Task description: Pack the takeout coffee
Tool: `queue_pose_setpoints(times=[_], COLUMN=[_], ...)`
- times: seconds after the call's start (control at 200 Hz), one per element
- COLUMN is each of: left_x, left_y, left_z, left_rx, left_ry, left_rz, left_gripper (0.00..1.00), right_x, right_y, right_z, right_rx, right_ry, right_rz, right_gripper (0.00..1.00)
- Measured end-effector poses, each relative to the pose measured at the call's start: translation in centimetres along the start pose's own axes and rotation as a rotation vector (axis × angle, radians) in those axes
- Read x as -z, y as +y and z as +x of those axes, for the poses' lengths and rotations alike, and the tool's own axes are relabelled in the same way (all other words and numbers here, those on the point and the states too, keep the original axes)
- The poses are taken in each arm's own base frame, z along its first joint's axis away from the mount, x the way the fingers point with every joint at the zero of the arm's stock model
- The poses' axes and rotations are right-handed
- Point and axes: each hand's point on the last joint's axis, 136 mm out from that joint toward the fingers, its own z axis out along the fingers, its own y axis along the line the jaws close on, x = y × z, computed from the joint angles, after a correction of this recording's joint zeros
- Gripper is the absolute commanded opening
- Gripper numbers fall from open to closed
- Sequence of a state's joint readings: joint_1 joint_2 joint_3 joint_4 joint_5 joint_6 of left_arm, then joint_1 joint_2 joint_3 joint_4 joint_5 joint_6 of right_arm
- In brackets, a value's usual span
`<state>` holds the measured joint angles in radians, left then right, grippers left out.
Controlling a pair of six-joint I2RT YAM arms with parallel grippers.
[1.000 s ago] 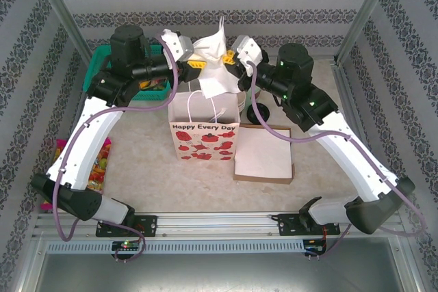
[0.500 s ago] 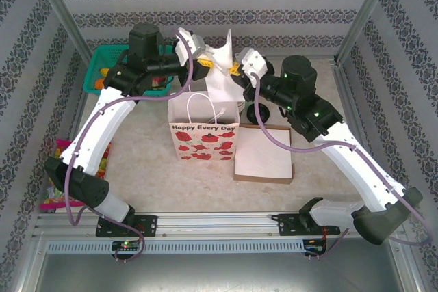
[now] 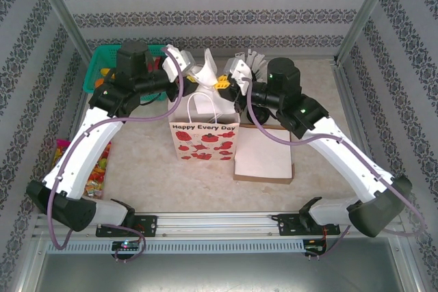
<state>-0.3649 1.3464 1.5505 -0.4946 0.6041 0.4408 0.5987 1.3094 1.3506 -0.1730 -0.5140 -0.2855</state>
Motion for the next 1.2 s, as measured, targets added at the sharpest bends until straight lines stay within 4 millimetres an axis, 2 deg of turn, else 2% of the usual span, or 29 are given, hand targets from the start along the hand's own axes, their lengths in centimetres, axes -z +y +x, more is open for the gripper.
queue_pose_setpoints(times=[0.18,0.265,0.53,0.684,0.934,1.199], left_x=[0.8,1.1,2.2,2.4,2.4,2.6], left_y=[0.9,1.3,1.6,2.0,2.8,3.3], left_z=[1.8,2.4,4.1,4.5,5.8,6.5], left_rx=[0.036,0.058,0.155,0.247,0.388,0.477], left_ry=[0.042,0.056,0.084,0.085,0.106,0.114], left_rz=[-0.046,-0.064,-0.151,-0.19,-0.252,-0.299], left_gripper=[0.45,0.49,0.59,0.62,0.65,0.68], right_x=[-1.3,-1.7,-2.0,-2.2,-4.0,-5.1], right_y=[0.1,0.0,0.1,0.3,1.5,2.3], right_z=[1.1,1.4,1.8,2.2,3.7,3.9], right_rx=[-0.046,-0.068,-0.152,-0.207,-0.282,-0.309], right_ry=[0.016,0.019,0.027,0.033,0.065,0.069], right_rz=[-0.023,-0.025,-0.041,-0.077,-0.211,-0.305], right_gripper=[0.0,0.0,0.0,0.0,0.0,0.0])
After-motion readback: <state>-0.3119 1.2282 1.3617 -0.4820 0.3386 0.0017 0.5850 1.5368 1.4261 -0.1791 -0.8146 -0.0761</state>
